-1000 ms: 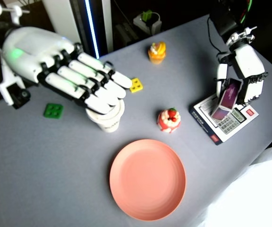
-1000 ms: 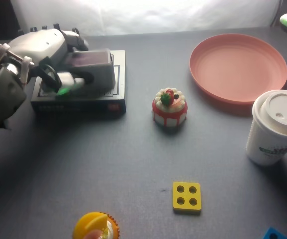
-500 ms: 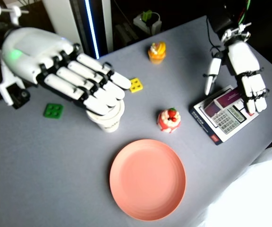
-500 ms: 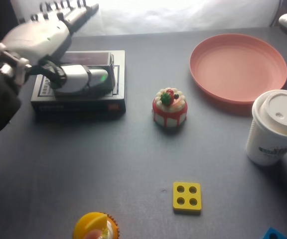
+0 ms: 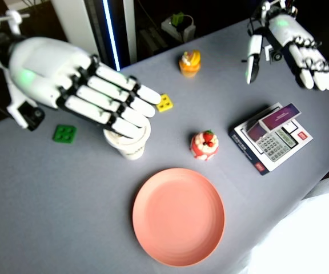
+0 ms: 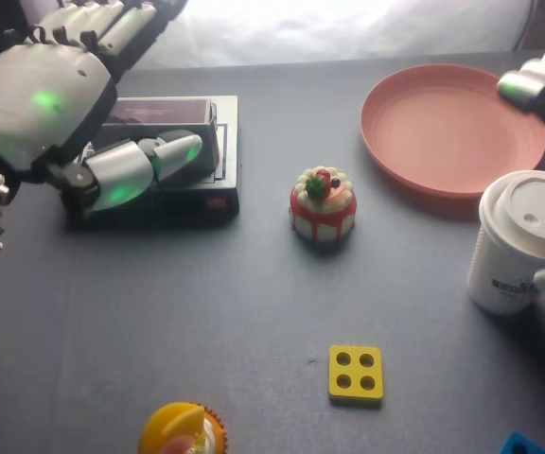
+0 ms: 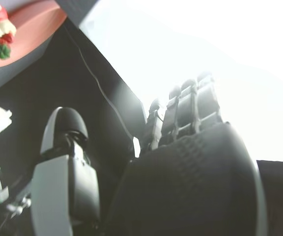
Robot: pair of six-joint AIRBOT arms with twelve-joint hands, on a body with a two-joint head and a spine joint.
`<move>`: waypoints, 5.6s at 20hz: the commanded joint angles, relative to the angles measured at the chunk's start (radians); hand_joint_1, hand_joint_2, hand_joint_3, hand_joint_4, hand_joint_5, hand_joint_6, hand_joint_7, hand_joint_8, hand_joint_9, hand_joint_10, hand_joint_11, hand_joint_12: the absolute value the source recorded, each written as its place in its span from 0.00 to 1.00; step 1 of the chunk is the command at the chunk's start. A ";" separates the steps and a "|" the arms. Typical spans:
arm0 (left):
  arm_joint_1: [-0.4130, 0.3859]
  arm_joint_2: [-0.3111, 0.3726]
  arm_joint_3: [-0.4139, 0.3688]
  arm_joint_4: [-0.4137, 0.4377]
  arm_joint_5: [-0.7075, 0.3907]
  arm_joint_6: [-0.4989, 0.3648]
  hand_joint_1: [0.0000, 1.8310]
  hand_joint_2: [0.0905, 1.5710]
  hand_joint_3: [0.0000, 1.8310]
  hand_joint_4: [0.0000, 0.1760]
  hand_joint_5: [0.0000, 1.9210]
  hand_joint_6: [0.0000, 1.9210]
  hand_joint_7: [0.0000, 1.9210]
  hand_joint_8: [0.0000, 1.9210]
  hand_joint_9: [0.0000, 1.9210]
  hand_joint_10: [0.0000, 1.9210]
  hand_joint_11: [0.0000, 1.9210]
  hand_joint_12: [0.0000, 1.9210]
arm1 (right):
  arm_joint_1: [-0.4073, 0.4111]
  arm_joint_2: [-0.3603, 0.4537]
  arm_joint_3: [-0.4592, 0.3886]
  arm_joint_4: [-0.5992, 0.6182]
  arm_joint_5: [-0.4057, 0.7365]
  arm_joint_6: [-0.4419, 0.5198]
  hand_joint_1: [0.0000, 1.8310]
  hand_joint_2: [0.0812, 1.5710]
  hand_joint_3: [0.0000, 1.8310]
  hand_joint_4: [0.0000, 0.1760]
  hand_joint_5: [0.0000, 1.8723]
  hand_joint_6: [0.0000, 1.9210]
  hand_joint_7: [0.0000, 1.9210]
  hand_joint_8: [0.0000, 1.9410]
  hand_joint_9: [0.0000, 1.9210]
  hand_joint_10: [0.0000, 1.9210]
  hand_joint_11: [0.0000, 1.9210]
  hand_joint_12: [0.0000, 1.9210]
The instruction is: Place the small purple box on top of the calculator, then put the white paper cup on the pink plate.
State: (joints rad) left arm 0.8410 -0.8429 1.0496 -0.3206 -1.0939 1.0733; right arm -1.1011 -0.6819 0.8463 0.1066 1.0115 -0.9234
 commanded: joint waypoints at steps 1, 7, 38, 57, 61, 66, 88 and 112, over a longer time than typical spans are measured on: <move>-0.009 0.008 -0.006 0.033 -0.147 -0.002 0.29 0.76 0.02 0.63 0.00 0.00 0.00 0.00 0.00 0.00 0.00 0.00 | 0.012 -0.004 0.009 0.014 0.093 0.007 0.30 0.60 0.01 0.15 0.00 0.00 0.00 0.00 0.00 0.00 0.00 0.23; 0.006 0.016 -0.022 0.048 -0.157 -0.003 0.29 0.79 0.01 0.46 0.00 0.00 0.00 0.00 0.00 0.00 0.00 0.00 | 0.073 -0.084 0.083 0.029 -0.069 0.009 0.30 0.58 0.00 0.12 0.00 0.00 0.00 0.00 0.00 0.00 0.00 0.22; 0.096 0.021 -0.036 0.026 -0.214 -0.039 0.44 0.77 0.00 0.28 0.03 0.01 0.00 0.00 0.00 0.00 0.00 0.00 | 0.454 -0.302 0.388 0.153 -0.312 -0.060 0.67 0.74 0.00 0.00 0.17 0.41 0.15 0.70 0.20 0.95 0.25 1.00; 0.120 0.007 -0.035 0.026 -0.257 -0.051 0.44 0.79 0.00 0.35 0.02 0.00 0.00 0.00 0.00 0.00 0.00 0.00 | 0.541 -0.526 0.688 0.506 -0.628 -0.336 0.45 0.64 0.00 0.30 0.00 0.00 0.00 0.00 0.00 0.04 0.00 0.58; 0.123 0.006 -0.036 0.025 -0.262 -0.052 0.44 0.79 0.00 0.27 0.02 0.00 0.00 0.00 0.00 0.00 0.00 0.00 | 0.541 -0.526 0.682 0.506 -0.628 -0.346 0.38 0.59 0.00 0.63 0.00 0.00 0.00 0.00 0.00 0.00 0.00 0.49; 0.131 0.007 -0.038 0.017 -0.267 -0.054 0.46 0.78 0.00 0.32 0.02 0.00 0.00 0.00 0.00 0.00 0.00 0.00 | 0.553 -0.520 0.644 0.506 -0.619 -0.413 0.40 0.58 0.00 0.53 0.00 0.00 0.00 0.00 0.00 0.00 0.00 0.00; 0.256 0.048 -0.098 -0.059 -0.439 -0.067 0.35 0.86 0.00 0.00 0.00 0.00 0.00 0.00 0.00 0.00 0.00 0.18 | 0.410 -0.100 0.099 0.178 0.017 -0.299 0.41 0.69 0.01 0.44 0.00 0.00 0.00 0.00 0.00 0.00 0.00 0.00; 0.209 0.085 -0.118 0.087 -0.642 -0.085 0.36 0.94 0.00 0.30 0.03 0.68 0.04 0.01 0.03 0.01 0.00 0.00 | 0.002 0.039 -0.096 0.141 0.751 -0.155 0.14 0.90 0.01 1.00 0.10 0.03 0.00 0.00 0.00 0.00 0.00 0.00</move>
State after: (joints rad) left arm 1.0550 -0.7574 0.9287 -0.2523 -1.6188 0.9878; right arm -1.1076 -0.6464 0.7494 0.2516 1.6421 -1.0794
